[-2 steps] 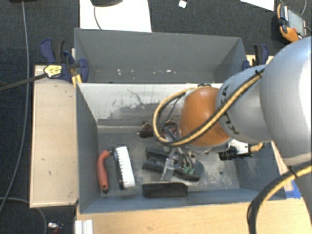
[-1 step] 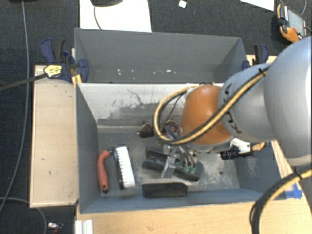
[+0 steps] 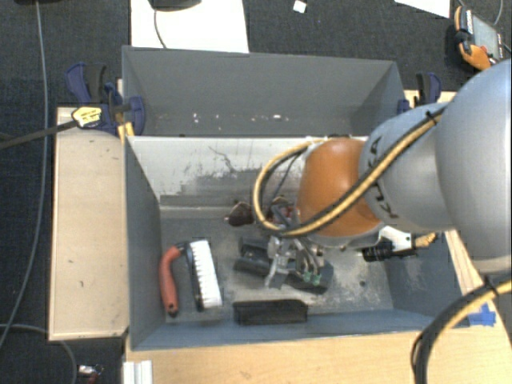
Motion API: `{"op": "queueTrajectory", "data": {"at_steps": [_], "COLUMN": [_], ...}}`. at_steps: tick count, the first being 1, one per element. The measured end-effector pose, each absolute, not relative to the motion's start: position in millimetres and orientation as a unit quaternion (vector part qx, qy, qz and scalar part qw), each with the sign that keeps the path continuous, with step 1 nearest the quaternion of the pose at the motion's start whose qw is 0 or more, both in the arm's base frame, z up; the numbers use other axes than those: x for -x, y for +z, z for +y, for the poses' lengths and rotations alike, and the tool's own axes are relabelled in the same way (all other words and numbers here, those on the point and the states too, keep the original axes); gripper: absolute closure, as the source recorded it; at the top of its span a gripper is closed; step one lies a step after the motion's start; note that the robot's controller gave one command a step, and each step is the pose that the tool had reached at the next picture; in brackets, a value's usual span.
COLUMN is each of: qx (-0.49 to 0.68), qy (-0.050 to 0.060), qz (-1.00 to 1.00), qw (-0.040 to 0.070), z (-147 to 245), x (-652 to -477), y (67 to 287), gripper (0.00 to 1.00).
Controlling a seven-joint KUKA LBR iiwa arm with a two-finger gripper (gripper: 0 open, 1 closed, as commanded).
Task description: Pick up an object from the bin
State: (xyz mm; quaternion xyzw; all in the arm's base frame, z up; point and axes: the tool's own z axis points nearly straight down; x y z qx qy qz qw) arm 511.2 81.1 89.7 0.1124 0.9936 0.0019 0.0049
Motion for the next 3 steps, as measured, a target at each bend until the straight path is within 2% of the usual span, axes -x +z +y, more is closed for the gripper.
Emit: {"op": "queueTrajectory", "data": {"at_steps": [1, 2, 3], "qx": [-0.112, -0.114, -0.114], "qy": [0.001, 0.001, 0.001], "qz": [0.994, 0.994, 0.993], "qw": [0.000, 0.002, 0.001], "z": [81.4, 80.6, 80.3], "x": [-508.1, -509.4, -508.4], "y": [99.7, 120.7, 131.0], "gripper": [1.00, 1.00, 1.00]}}
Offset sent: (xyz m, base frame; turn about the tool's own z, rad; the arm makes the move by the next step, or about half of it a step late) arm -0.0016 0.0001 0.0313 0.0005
